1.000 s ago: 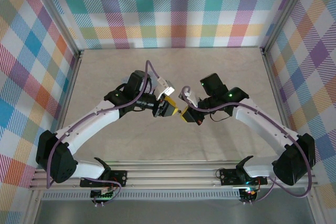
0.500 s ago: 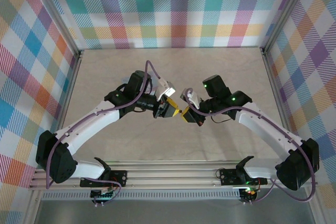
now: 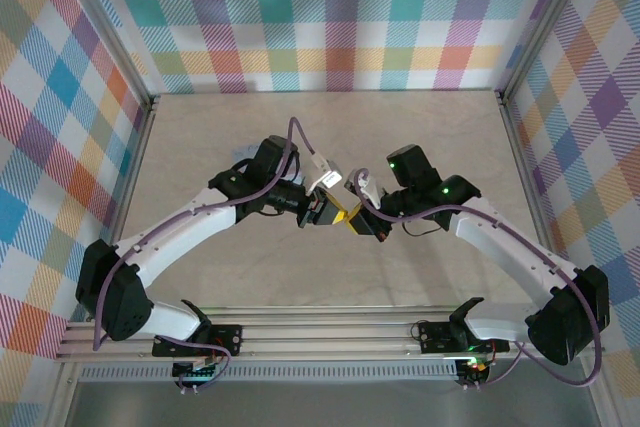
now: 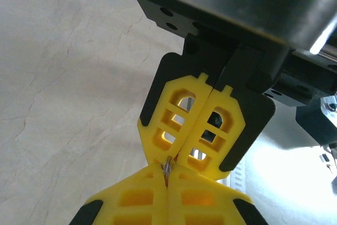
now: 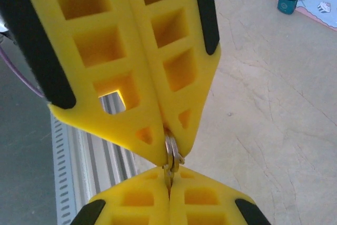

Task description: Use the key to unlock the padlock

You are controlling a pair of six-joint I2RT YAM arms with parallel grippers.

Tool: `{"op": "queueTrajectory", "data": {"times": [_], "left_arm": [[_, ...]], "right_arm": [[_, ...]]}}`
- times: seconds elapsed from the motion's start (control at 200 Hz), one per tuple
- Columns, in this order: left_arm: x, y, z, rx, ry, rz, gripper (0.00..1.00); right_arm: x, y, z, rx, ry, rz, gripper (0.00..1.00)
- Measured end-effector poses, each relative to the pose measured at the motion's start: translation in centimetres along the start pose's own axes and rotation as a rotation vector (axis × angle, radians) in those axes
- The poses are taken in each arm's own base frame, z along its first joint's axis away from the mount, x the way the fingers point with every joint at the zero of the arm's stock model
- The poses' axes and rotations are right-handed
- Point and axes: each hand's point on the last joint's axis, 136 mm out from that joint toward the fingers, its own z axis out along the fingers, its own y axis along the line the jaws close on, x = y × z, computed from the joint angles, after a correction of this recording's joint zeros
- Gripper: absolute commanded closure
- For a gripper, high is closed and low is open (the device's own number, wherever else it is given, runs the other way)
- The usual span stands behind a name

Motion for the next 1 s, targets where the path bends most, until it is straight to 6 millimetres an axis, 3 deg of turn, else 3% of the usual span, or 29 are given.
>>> {"op": "queueTrajectory", "data": {"times": [0.12, 0.25, 0.44, 0.55, 0.695, 0.825, 1.005], "left_arm": [[-0.2, 1.5, 0.3, -0.070, 0.014, -0.035, 1.00], [0.7, 4.7, 0.7, -0.169, 0.027, -0.181, 1.00], [3.6, 10.8, -0.5, -0.303, -0.071, -0.515, 1.00], [4.4, 13.0, -1.2, -0.351, -0.141, -0.696, 1.00], [2.6, 13.2, -0.4, -0.289, -0.232, -0.842, 1.00], [1.1, 12.2, 0.8, -0.233, -0.275, -0.899, 1.00], [-1.1, 11.2, 1.1, -0.160, -0.343, -0.948, 1.00]], "right_arm": [[-0.6, -0.8, 0.0, 0.043, -0.027, 0.034, 0.67], [-1.1, -2.6, -0.9, 0.100, -0.096, 0.131, 0.52], [-2.6, -5.8, -4.3, 0.189, -0.280, 0.345, 0.45], [-3.1, -7.0, -4.7, 0.204, -0.356, 0.475, 0.41], [-2.4, -7.9, -3.6, 0.161, -0.408, 0.708, 0.46], [-1.8, -9.0, -2.3, 0.117, -0.426, 0.922, 0.50], [-2.2, -10.0, -1.5, 0.078, -0.448, 1.078, 0.55]]}}
